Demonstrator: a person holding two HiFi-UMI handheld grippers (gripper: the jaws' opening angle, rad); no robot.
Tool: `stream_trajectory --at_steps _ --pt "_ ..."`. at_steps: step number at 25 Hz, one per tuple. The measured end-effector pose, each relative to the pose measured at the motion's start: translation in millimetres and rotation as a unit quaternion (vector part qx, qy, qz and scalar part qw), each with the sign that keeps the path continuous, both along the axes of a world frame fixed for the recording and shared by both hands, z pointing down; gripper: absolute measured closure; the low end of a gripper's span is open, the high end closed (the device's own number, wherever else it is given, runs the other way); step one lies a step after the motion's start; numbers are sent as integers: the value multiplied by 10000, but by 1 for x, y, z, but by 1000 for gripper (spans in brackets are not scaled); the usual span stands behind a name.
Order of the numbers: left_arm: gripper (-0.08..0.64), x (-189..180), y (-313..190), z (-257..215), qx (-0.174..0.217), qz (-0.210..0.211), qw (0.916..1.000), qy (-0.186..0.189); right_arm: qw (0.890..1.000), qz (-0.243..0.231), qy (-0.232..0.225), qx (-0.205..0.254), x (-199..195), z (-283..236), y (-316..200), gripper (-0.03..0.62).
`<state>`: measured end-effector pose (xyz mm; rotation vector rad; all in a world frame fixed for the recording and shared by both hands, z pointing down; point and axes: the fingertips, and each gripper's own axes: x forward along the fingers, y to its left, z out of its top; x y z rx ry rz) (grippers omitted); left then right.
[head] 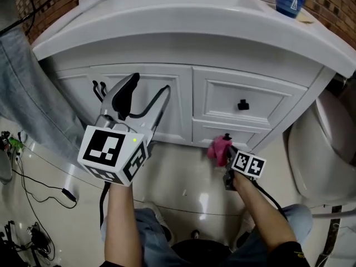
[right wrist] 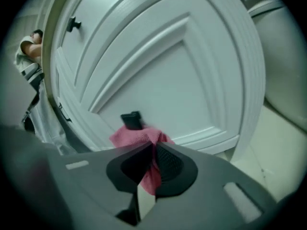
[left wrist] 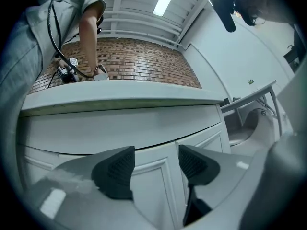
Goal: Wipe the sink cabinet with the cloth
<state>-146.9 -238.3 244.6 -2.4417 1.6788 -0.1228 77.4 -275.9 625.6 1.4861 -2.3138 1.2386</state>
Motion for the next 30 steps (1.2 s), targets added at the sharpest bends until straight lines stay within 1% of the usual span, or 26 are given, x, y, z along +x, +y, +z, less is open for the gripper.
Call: stream_trajectory --at_steps 2,4,5,7,9,11,14,17,20,23,26,28,30 --pt "270 4 0 4 -53 56 9999 -153 9994 240 229 68 42 -1 -1 565" --pt "268 4 0 8 -114 114 9994 -299 9979 545 338 120 81 -3 2 565" --pt "268 3 1 9 -133 136 9994 -299 9969 675 366 144 97 -4 3 565" --pt "268 1 4 7 -117 147 9996 -196 9956 830 400 196 119 -7 5 565" --pt "268 3 6 3 -67 154 9998 -88 9955 832 388 234 119 -8 5 565" --pt "268 9 8 2 -56 213 9998 -32 9972 642 297 241 98 -8 8 565" --pt "268 23 10 6 -101 336 9994 -81 9996 -30 97 278 36 -5 18 565" --pt "268 31 13 10 -110 402 9990 -185 9961 -795 -125 366 -33 -4 28 565" --pt "268 32 15 12 -137 364 9991 -167 9901 -1290 -335 439 -87 -3 31 565" --pt "268 28 19 6 -96 239 9996 -133 9869 -1510 -407 389 -123 5 29 565" --pt "268 22 21 2 -40 155 9998 -144 9844 -1688 -410 293 -147 18 31 565" --pt "268 17 19 3 -44 112 9998 -168 9841 -1711 -396 260 -151 25 29 565" --pt "268 12 17 6 -69 62 9998 -185 9867 -1568 -372 201 -142 30 23 565"
